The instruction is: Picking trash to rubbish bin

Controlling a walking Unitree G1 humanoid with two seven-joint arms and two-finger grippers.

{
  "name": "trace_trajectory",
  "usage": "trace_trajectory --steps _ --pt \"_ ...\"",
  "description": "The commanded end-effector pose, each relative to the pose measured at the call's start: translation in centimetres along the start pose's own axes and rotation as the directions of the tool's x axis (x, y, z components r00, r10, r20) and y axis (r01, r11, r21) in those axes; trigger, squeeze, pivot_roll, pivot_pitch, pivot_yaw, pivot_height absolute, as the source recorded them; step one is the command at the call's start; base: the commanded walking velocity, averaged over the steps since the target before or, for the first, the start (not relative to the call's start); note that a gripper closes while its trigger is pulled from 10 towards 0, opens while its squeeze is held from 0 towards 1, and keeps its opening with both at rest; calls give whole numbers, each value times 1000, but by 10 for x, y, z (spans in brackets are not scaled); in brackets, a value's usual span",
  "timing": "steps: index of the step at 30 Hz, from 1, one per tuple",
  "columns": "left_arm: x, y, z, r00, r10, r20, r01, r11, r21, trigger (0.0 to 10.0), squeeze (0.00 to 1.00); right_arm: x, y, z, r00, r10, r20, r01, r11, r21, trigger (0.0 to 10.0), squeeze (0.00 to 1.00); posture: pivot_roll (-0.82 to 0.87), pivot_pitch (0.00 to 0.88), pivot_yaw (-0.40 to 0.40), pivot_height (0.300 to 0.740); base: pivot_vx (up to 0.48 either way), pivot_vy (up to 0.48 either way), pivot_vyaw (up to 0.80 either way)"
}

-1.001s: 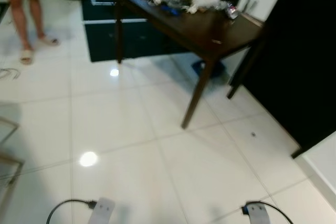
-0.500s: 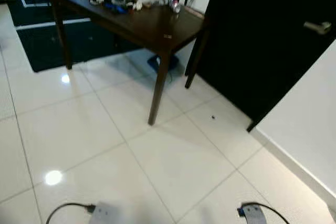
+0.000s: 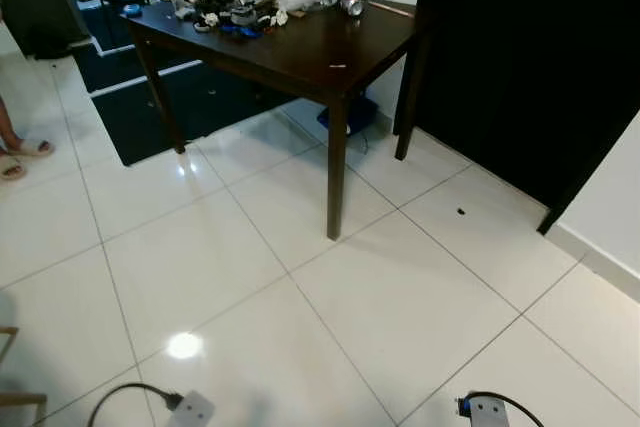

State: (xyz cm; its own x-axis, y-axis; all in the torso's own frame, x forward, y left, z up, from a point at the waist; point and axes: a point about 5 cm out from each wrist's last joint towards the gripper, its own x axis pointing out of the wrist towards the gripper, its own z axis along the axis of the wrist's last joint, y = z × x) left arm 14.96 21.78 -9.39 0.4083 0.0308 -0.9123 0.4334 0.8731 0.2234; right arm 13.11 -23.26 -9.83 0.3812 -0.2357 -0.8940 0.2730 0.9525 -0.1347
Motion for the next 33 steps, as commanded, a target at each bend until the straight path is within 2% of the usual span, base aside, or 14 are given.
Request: trace_trajectory --steps 1,4,7,9,13,17,23,28,33 --pt "-2 11 -4 999 28 -16 -28 999 -18 10000 0 -1 6 -6 1000 8 -16 -8 1000 2 10000 0 8 27 58 740 0 0 0" --pt "-1 13 4 999 41 8 -40 996 -74 10000 0 0 3 0 1000 10 -5 -10 999 -32 10000 0 12 34 52 740 0 0 0" --pt "-1 15 6 999 48 16 -47 995 -83 10000 0 0 1 6 1000 8 10 -7 999 -53 10000 0 12 44 44 740 0 0 0" --pt "-2 19 4 997 71 4 -70 994 -88 10000 0 1 1 14 999 14 30 -11 995 -97 10000 0 22 46 25 740 0 0 0" --pt "-3 26 -2 991 133 -16 -134 974 -184 10000 0 1 1 27 998 35 52 -22 975 -221 10000 0 64 59 -6 740 0 0 0" --pt "-4 24 -8 991 133 -26 -136 959 -248 10000 0 2 3 27 998 46 42 -34 963 -269 10000 0 76 46 -19 740 0 0 0" --pt "-3 14 -10 993 111 -26 -114 963 -244 10000 0 1 6 24 998 63 27 -51 947 -317 10000 0 96 54 -25 740 0 0 0" --pt "-2 12 -3 994 110 -6 -108 961 -254 10000 0 1 15 24 995 97 21 -83 931 -354 10000 0 118 61 -39 740 202 0 0" --pt "-2 11 -6 994 109 -10 -107 955 -275 10000 0 1 22 26 993 114 21 -97 920 -379 10000 0 129 69 -42 740 261 0 0"
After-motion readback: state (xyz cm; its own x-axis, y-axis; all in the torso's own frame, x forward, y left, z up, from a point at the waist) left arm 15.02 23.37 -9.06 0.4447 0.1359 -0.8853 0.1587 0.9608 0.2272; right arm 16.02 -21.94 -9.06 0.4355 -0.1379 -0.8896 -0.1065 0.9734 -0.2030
